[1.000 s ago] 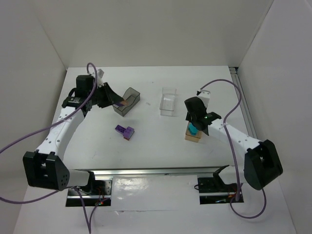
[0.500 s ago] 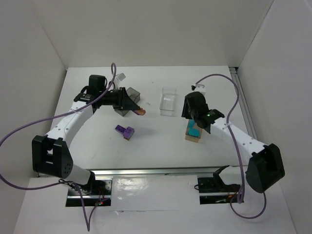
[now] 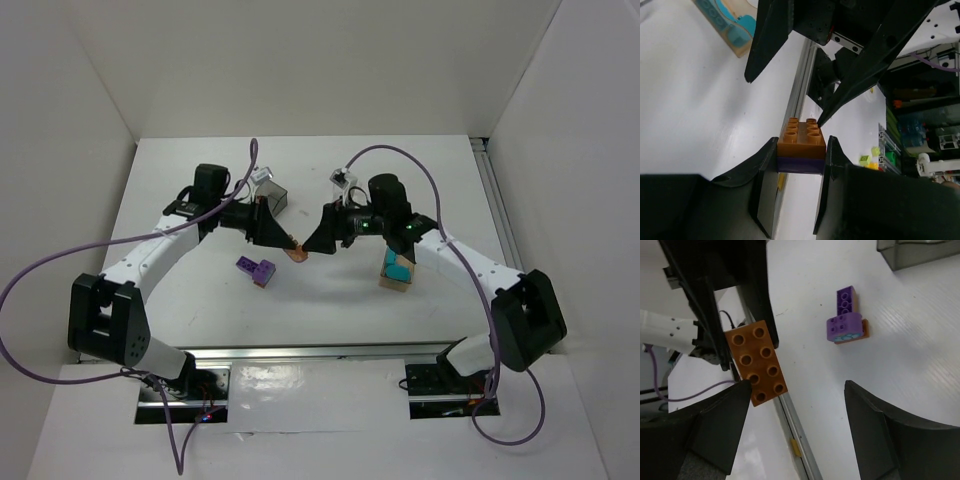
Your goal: Sort the legos into containers by color
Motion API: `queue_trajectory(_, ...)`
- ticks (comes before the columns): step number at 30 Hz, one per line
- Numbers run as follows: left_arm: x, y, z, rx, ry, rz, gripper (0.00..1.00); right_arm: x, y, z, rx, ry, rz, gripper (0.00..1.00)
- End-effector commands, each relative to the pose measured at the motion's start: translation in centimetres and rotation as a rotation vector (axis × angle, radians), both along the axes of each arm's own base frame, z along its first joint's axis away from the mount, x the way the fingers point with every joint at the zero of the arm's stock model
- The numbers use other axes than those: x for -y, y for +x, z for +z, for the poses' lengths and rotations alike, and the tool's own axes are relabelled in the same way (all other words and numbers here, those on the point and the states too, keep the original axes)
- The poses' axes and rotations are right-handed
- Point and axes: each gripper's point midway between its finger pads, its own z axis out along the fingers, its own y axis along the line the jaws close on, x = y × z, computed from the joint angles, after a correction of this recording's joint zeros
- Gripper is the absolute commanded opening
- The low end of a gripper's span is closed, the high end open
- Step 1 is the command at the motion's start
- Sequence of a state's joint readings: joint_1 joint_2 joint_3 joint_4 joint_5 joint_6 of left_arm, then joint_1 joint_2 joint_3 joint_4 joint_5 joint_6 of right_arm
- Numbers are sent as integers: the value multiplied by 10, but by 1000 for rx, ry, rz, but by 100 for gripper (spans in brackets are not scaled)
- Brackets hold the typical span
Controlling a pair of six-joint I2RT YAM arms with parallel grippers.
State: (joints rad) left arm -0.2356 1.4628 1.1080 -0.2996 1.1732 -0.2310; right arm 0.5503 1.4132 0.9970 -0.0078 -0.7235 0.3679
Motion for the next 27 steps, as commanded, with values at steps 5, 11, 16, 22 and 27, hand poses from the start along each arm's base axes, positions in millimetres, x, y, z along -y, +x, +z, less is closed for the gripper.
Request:
queue_trajectory(5,4,-10,26,158,-95,-103,0,-24,-28,46,96,155,220,80)
queue_trajectory(11,7,-13,26,166,-103,-120,0,-35,-41,34,53,167,311,73)
queue_trajectory(16,7,-15,30,184,-113,-129,0,-37,-41,33,47,184,317,46)
queue_trajectory(22,6,-15,29,184,-112,-130,0,-35,-39,34,44,183,280,18)
queue_trajectory(27,6,-16,30,190,-109,-133,38,-30,-34,32,63,154,209,15)
